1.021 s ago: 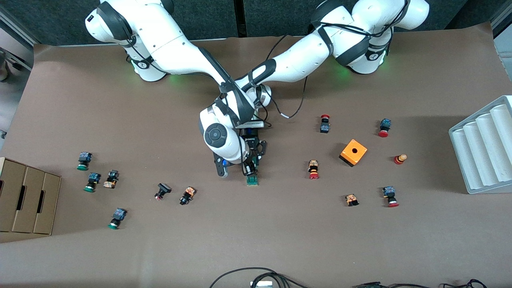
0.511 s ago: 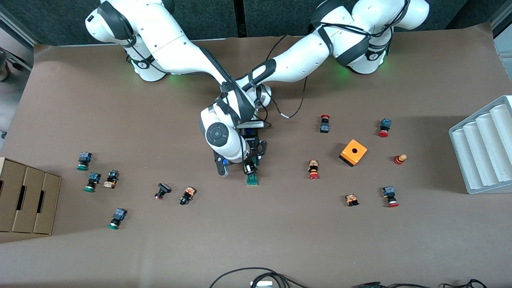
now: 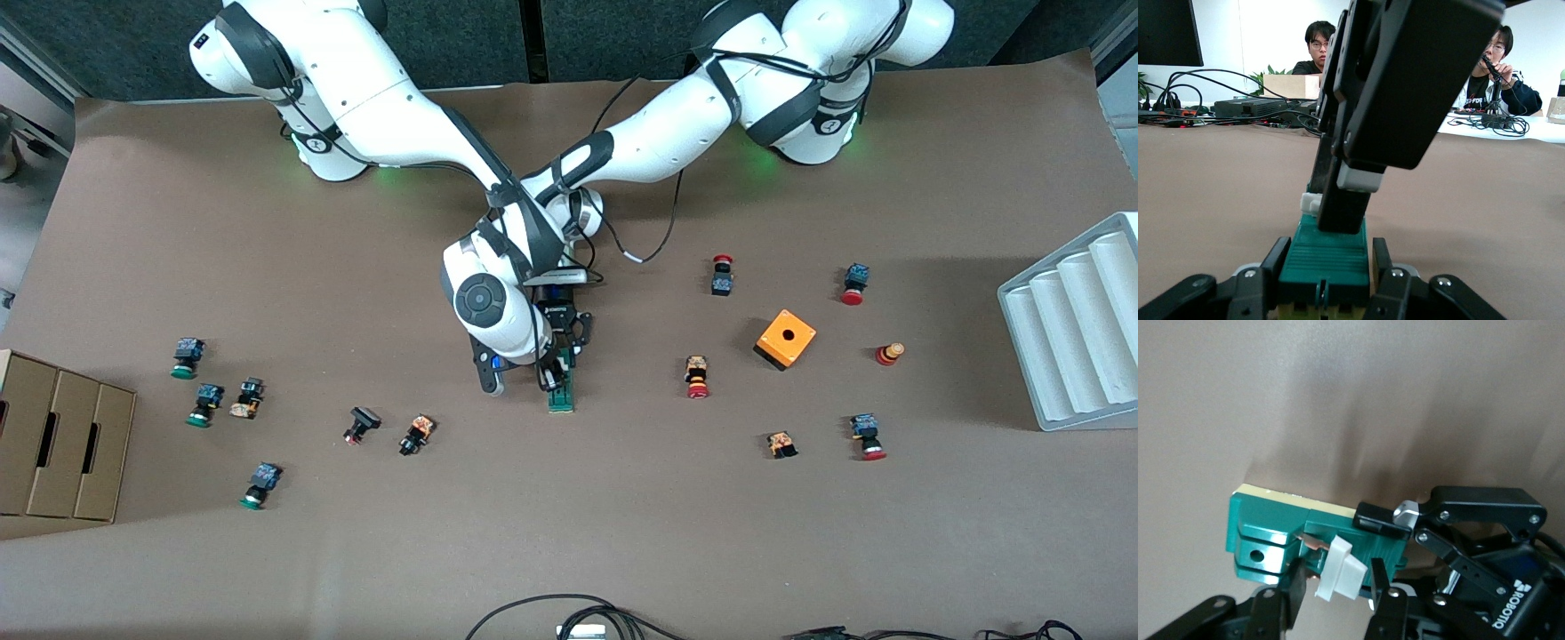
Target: Close load switch with both arms
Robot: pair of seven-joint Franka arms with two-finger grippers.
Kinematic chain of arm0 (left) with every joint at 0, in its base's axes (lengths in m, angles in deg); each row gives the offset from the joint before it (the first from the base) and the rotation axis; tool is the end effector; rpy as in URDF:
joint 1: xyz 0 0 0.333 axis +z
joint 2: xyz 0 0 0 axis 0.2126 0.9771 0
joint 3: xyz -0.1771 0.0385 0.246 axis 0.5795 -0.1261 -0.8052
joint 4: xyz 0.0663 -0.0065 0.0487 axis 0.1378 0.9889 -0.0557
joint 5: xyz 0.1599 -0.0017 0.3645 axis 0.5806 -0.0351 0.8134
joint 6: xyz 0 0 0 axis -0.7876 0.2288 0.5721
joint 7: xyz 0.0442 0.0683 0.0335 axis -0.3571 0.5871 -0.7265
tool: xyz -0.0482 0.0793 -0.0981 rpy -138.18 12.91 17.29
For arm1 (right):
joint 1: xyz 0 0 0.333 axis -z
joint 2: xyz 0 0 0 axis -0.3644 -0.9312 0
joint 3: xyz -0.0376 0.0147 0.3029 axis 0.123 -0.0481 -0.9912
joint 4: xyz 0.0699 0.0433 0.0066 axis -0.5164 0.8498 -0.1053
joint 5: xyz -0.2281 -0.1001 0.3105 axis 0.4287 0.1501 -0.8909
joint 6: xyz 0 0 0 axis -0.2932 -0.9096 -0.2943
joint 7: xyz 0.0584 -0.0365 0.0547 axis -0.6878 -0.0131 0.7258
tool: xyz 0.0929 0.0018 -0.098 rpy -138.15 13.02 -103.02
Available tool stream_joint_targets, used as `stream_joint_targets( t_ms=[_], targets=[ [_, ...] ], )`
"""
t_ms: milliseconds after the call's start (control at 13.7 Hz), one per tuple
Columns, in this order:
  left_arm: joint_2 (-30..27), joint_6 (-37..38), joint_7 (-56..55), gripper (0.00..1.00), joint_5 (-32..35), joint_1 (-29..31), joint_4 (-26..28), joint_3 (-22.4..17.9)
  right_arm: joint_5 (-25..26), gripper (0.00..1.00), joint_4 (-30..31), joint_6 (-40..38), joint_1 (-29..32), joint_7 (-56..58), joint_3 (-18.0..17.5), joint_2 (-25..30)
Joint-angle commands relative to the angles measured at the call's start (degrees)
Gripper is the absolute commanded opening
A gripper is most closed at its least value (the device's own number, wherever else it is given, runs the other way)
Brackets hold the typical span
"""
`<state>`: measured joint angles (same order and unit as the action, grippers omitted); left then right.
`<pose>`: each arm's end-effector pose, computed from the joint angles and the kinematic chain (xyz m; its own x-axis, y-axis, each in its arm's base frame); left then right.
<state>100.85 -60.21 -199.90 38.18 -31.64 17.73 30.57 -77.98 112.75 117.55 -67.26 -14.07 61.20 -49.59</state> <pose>0.3727 -0.5628 0.0259 0.1514 0.0605 0.9866 0.0540 -0.9971 0.0528 0.5459 0.4485 0.1763 0.2554 -0.9421 -0.2174 -0.9664 -0.2559 -0.0263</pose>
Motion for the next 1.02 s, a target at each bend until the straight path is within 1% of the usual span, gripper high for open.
stream_joint_targets(
  t_ms=[0,511,584,730,948],
  targets=[
    [1.53,-0.65,0.06,0.55,0.32,-1.26,-1.62,-0.3,1.33,0.48,0.17,1.07,0.28,-0.23,-0.13,0.52],
    [1.53,-0.65,-0.03,0.55,0.14,-1.44,-1.53,-0.3,0.98,0.47,-0.8,0.9,1.68,-0.23,0.05,0.87],
    [1.53,-0.65,0.06,0.55,0.14,-1.44,-1.62,-0.3,0.89,0.46,-0.8,0.9,1.77,-0.23,-0.04,0.96],
    [1.53,-0.65,0.15,0.55,0.14,-1.44,-1.62,-0.3,0.89,0.38,-0.8,0.9,1.77,-0.23,-0.04,1.04],
    [1.53,-0.65,0.15,0.55,0.23,-1.44,-1.62,-0.3,0.8,0.36,-0.8,0.9,1.77,-0.32,-0.04,1.13]
  ],
)
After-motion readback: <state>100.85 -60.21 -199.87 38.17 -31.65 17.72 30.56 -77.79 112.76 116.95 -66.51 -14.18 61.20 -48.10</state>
